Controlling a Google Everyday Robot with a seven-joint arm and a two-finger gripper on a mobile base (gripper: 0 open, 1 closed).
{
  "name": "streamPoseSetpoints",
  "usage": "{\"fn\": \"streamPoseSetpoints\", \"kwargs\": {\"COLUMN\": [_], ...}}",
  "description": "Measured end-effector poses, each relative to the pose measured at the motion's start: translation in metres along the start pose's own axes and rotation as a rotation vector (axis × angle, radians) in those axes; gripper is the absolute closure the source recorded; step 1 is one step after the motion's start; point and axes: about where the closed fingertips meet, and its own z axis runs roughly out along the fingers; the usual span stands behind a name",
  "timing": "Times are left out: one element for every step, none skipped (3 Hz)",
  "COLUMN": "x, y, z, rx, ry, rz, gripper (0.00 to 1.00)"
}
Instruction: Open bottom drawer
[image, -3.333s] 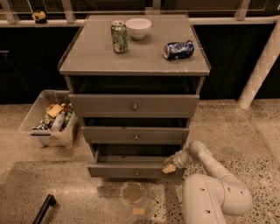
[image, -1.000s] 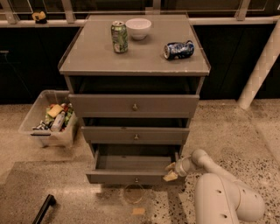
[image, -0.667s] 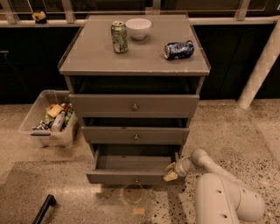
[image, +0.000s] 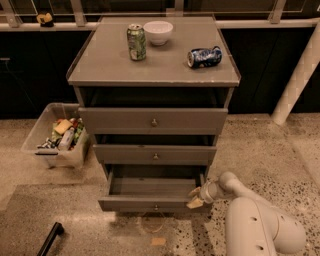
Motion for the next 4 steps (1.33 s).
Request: {"fn": "streamPoseSetpoints", "kwargs": {"x": [0.0063,0.0040,0.0086,0.0067], "y": [0.0092,0.0093,0.0172,0.0174], "z": [0.0019,-0.0006,0.0009,-0.0012], "rx": [0.010,0.010,0.019,0.019], "ry": [0.012,0.012,0.021,0.021], "rz": [-0.005,-0.005,-0.009,-0.009], "gripper": [1.00,1.00,1.00,1.00]}}
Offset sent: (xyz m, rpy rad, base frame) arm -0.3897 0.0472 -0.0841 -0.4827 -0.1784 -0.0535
